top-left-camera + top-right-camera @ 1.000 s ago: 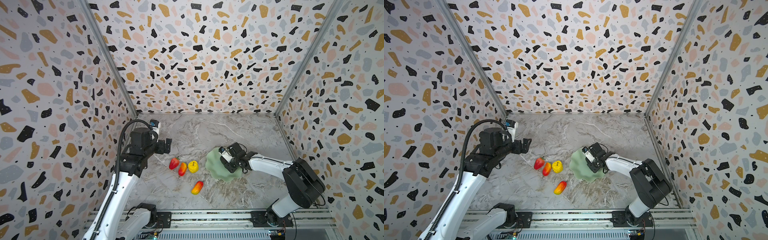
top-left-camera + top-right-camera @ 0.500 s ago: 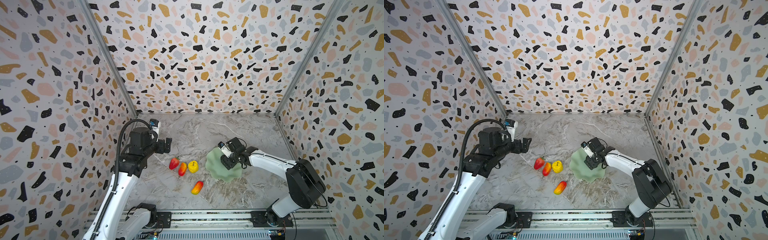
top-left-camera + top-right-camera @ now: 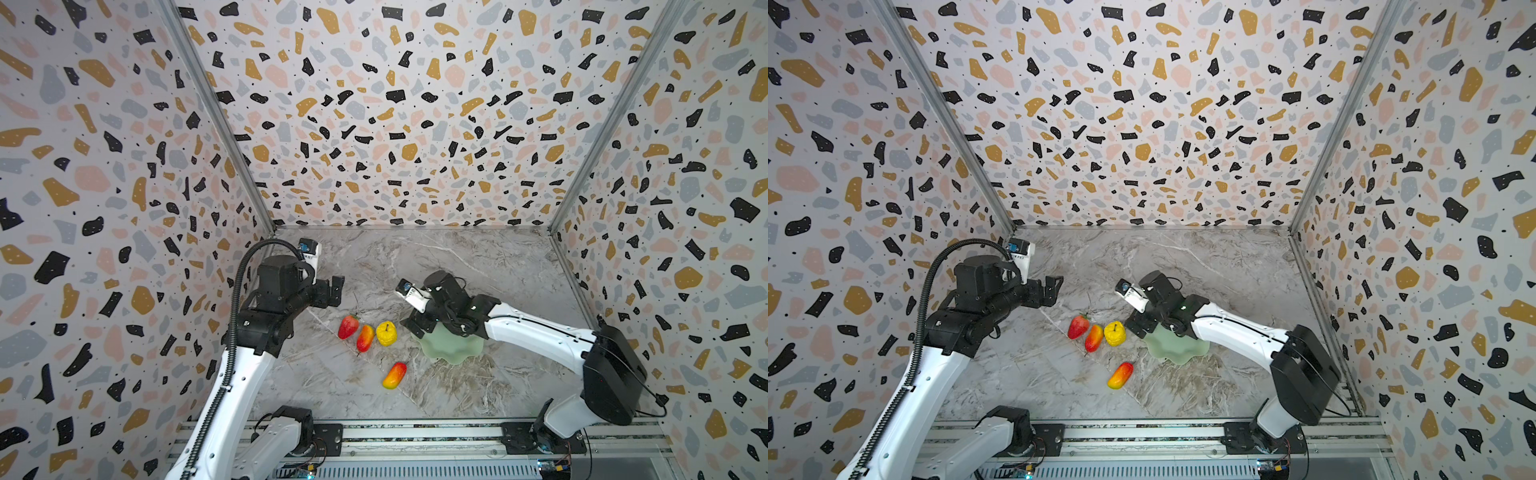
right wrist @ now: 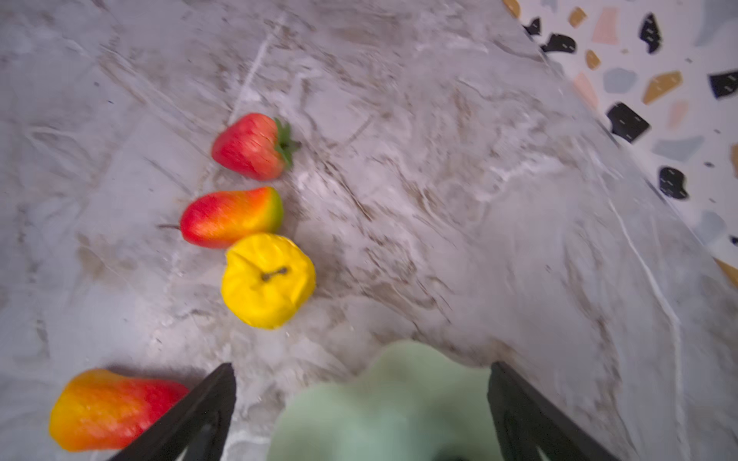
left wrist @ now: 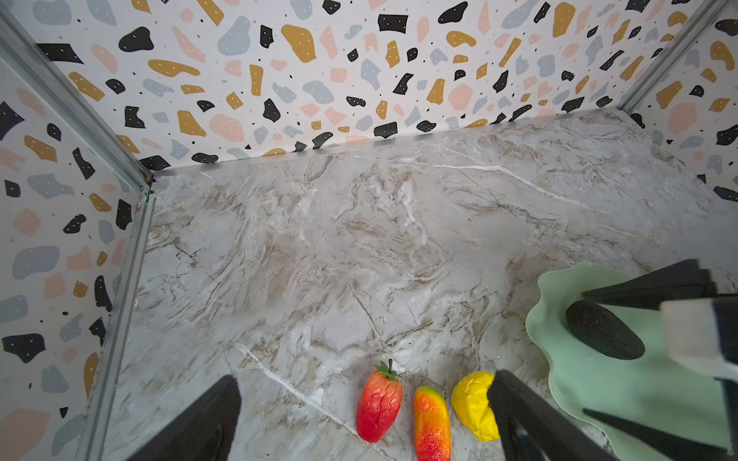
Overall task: Place and organize the fake fruits in the fruit bowl
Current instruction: 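Release the avocado and move the right gripper to grasp the yellow pear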
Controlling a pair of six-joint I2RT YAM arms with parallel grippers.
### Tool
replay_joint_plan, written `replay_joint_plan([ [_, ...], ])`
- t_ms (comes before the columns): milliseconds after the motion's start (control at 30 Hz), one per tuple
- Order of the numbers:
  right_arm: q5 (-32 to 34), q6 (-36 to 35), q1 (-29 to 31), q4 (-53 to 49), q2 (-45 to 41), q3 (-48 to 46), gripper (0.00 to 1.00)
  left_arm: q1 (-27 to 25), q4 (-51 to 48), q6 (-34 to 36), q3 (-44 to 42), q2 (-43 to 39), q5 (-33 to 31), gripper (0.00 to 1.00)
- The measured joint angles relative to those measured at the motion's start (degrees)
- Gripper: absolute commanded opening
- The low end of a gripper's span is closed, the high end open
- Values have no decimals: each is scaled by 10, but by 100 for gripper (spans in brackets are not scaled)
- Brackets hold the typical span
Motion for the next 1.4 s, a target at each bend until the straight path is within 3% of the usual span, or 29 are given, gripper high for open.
replay_joint_plan([
  [233,-35,2,33,26,159,77,99,0,-3,-1,0,-24,-3,100],
  [467,-40,5,32,25,189,78,99,0,-5,-1,0,-29,-5,100],
  [1100,-66,16,31,23,189,78,57,0,-7,-1,-12,-43,-5,100],
  [1267,-68,13,29,21,188,79,38,0,-7,-1,-16,-43,-5,100],
  [1400,-70,10,22,10,185,82,33,0,-7,-1,-19,-43,-5,100],
])
